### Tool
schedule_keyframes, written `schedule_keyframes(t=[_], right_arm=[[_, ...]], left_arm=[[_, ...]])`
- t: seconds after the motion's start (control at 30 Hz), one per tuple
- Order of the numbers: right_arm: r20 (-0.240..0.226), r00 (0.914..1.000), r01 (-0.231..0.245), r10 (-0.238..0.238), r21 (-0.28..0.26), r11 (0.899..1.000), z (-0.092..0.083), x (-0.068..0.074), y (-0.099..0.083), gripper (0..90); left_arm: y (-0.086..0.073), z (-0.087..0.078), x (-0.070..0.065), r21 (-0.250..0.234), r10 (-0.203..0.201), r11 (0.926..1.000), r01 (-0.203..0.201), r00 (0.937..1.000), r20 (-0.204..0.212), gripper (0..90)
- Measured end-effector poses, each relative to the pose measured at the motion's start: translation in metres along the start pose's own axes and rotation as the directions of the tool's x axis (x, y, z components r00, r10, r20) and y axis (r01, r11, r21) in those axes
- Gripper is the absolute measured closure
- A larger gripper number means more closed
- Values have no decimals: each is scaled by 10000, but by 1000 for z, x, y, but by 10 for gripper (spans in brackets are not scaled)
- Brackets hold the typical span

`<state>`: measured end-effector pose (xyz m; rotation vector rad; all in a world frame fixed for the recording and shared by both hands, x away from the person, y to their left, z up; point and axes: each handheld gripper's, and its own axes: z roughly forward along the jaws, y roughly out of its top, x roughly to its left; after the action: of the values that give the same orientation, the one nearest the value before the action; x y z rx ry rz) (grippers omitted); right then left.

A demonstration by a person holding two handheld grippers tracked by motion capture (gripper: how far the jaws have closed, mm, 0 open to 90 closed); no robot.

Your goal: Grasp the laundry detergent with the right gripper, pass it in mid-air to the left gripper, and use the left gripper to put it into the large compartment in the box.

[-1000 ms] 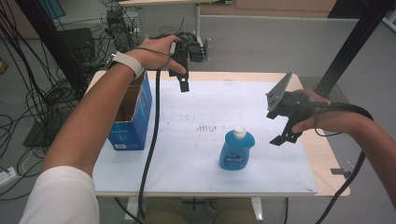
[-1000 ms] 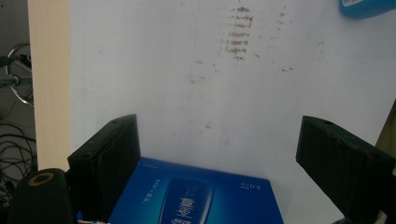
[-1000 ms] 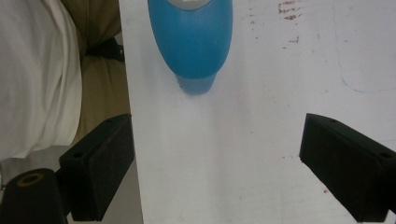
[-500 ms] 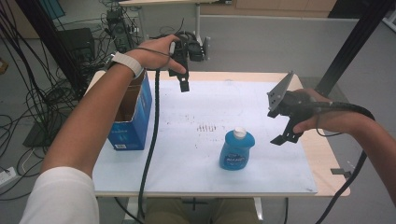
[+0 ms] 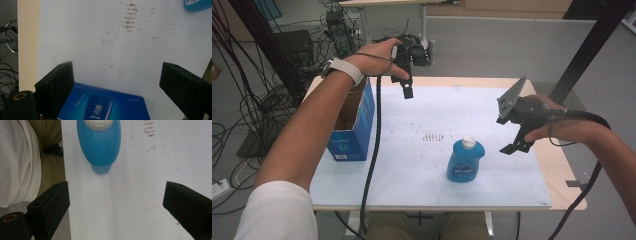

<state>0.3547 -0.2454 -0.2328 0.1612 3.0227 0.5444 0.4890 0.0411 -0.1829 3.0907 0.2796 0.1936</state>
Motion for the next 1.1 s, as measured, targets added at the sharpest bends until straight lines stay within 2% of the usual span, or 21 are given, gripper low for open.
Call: schedule_keyframes(t=[0.2, 0.57, 0.87, 1.1], right_arm=[[7, 10000, -74, 74, -44, 10000, 0, 1, -2, 73], [36, 9999, 104, -104, -143, 9998, -1, 2, -1, 71], [-46, 9999, 137, -138, -292, 9995, 5, 3, -4, 67], [-45, 9988, 480, -484, -647, 9968, 10, 3, -4, 63]], left_arm=[[0, -1, -1, -36, 13, 10000, -13, 10000, -40, 130], [1, -1, -3, -34, -7, 10000, 7, 10000, -60, 130], [2, 2, -3, -58, 29, 10000, -30, 9999, -127, 130], [2, 4, -6, -71, 42, 10000, -43, 9999, -98, 130]])
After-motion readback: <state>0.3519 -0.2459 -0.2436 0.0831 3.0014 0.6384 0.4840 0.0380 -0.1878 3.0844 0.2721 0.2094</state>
